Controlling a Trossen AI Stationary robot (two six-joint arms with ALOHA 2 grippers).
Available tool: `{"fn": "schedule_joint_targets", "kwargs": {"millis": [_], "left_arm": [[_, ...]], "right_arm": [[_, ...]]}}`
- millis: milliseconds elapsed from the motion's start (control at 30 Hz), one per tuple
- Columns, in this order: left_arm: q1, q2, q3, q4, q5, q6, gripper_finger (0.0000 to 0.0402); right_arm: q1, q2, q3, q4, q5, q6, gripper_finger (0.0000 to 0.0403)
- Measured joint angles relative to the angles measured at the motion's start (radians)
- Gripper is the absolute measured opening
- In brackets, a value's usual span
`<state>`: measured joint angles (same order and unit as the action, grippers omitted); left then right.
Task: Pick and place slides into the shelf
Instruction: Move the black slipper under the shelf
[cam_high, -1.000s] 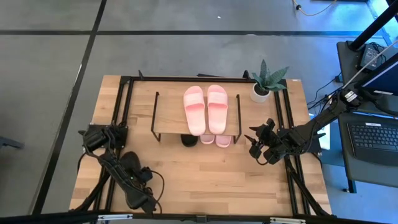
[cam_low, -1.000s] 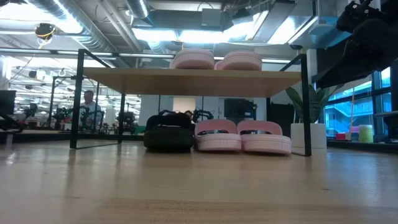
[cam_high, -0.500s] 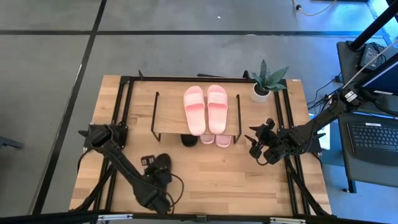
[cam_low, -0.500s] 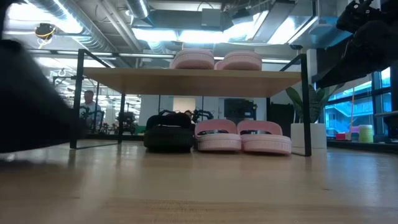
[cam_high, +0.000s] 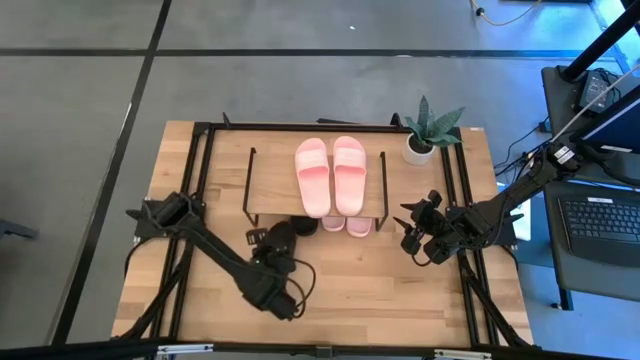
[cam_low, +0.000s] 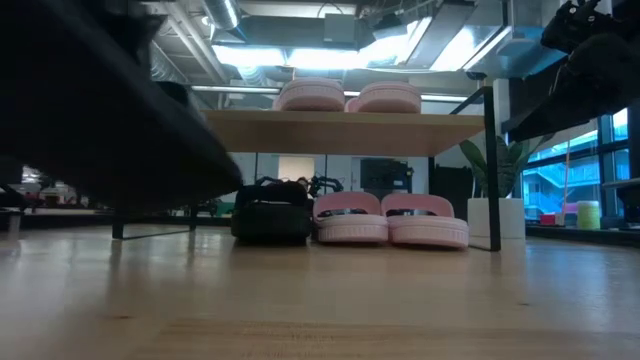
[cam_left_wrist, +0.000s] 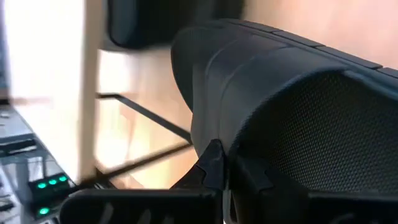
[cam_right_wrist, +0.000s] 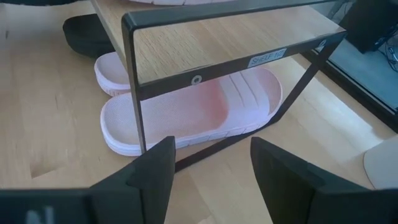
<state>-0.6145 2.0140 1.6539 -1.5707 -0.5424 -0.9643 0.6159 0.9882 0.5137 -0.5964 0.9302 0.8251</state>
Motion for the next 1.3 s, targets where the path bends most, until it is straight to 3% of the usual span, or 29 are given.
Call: {"fn": "schedule_joint_targets", "kwargs": {"millis": [233,467,867,1033,1300], "left_arm": [[0.06,0.0,0.0,0.0,-0.076,-0.015,0.0003],[0.094,0.0,-0.004,0.0,-0.081,-0.05,0.0003],[0.085,0.0,-0.183,0.009,-0.109,-0.162,0.0003],[0.084,0.0,-0.206,0.013,-0.168,-0.204,0.0003],[0.131,-0.001,-0.24,0.014,-0.155,-0.237,0.0003]], "right_arm": [[0.0,0.0,0.0,0.0,0.0,-0.001,0.021],[0.0,0.0,0.0,0.0,0.0,-0.001,0.021],[0.0,0.0,0.0,-0.004,0.0,-0.021,0.021],[0.0,0.0,0.0,0.0,0.0,-0.02,0.021],[0.0,0.0,0.0,0.002,0.0,-0.017,0.021]]}}
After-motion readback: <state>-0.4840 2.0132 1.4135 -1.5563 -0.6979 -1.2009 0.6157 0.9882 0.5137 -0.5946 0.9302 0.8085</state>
